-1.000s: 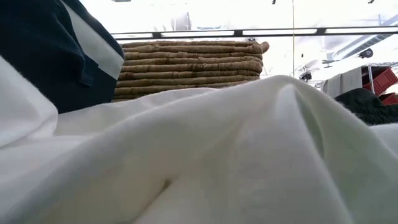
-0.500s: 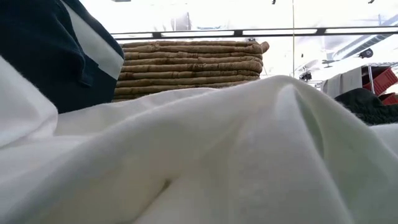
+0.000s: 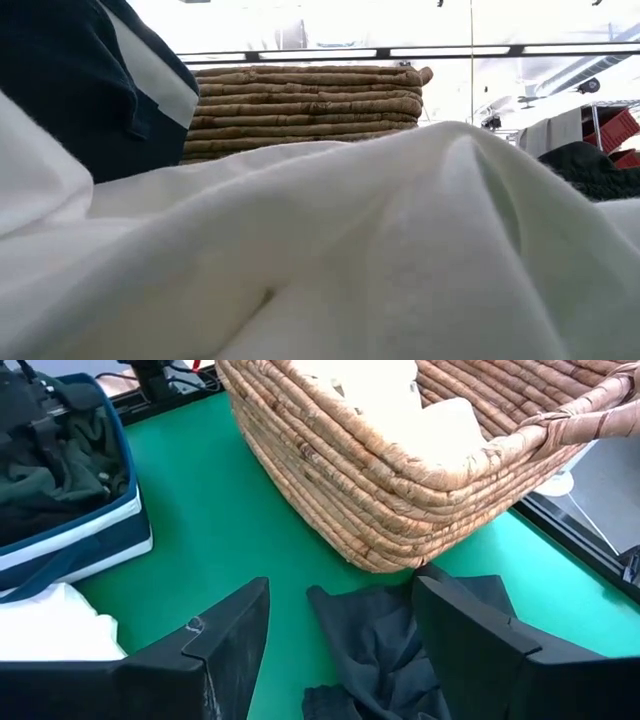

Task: Sort clothes
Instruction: Put the green shirt into the laundry bin, then put the white shorts into the laundry basket

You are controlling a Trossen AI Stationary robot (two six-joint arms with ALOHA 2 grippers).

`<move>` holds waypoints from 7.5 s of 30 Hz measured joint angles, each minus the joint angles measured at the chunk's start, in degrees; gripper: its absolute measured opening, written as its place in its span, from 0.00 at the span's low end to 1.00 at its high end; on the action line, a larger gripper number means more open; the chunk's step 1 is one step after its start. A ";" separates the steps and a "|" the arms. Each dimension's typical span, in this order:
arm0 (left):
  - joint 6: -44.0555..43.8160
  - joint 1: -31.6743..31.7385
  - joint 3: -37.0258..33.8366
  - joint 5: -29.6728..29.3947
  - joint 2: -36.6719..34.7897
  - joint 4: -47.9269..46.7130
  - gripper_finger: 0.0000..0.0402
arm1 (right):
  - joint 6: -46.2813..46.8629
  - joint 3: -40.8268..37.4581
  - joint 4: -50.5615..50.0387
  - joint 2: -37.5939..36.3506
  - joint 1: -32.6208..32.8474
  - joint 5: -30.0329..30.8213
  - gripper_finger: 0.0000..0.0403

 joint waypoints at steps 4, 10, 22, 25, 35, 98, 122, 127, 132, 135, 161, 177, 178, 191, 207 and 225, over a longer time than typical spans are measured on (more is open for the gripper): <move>0.76 -0.06 1.23 0.25 0.00 -0.48 0.00 | 0.03 0.00 0.00 0.01 -0.10 0.01 0.59; 2.80 -0.07 5.66 0.77 0.00 -2.78 0.00 | 0.10 0.00 0.00 0.01 -0.10 0.01 0.60; 3.43 -0.07 15.89 0.23 0.00 -16.90 0.00 | -0.04 0.00 -0.03 0.01 -0.29 0.01 0.59; 3.44 -0.07 18.56 -0.02 0.00 -19.32 0.00 | 2.08 0.00 -0.58 0.01 -0.39 -0.04 0.60; 3.21 -0.07 27.27 -0.42 -0.04 -29.91 0.00 | 4.18 0.00 -0.81 0.01 -3.77 -6.59 0.58; 12.17 1.77 41.44 -46.20 -0.11 -31.48 0.00 | -39.90 -3.45 51.63 38.41 -11.18 -44.80 0.59; 12.24 1.77 41.42 -46.32 -0.11 -31.55 0.00 | -42.38 -3.39 52.02 37.53 -11.55 -45.66 0.08; 12.26 1.84 41.41 -46.64 -0.11 -31.96 0.00 | -42.99 -3.41 49.57 34.32 -11.55 -46.11 0.04; 12.26 1.99 41.40 -46.73 -0.11 -32.03 0.00 | -43.33 -3.41 44.73 28.88 -11.68 -46.10 0.03; 12.26 1.99 41.40 -47.37 -0.11 -32.05 0.00 | -42.56 -3.37 41.14 24.84 -11.81 -45.97 0.03; 12.44 2.80 41.40 -54.49 -0.11 -31.78 0.00 | -51.99 -2.91 51.08 -7.60 -19.33 -28.65 0.03; 12.41 4.09 41.40 -55.86 -0.96 -29.91 0.00 | -63.57 -2.84 65.99 -6.72 -41.69 -27.05 0.03; 12.44 4.30 41.40 -55.86 -0.98 -29.95 0.00 | -63.52 -2.84 66.96 -6.10 -43.11 -27.11 0.03; 12.65 7.23 41.40 -55.80 -0.98 -30.08 0.00 | -61.50 -2.84 70.41 4.91 -57.44 -27.11 0.03; 12.46 8.00 41.40 -55.66 -1.30 -30.08 0.00 | -61.50 -2.84 70.77 15.79 -60.18 -27.03 0.04; 12.65 9.27 41.40 -55.63 -2.69 -30.96 0.00 | -62.13 5.99 61.31 16.01 -60.66 -26.96 0.48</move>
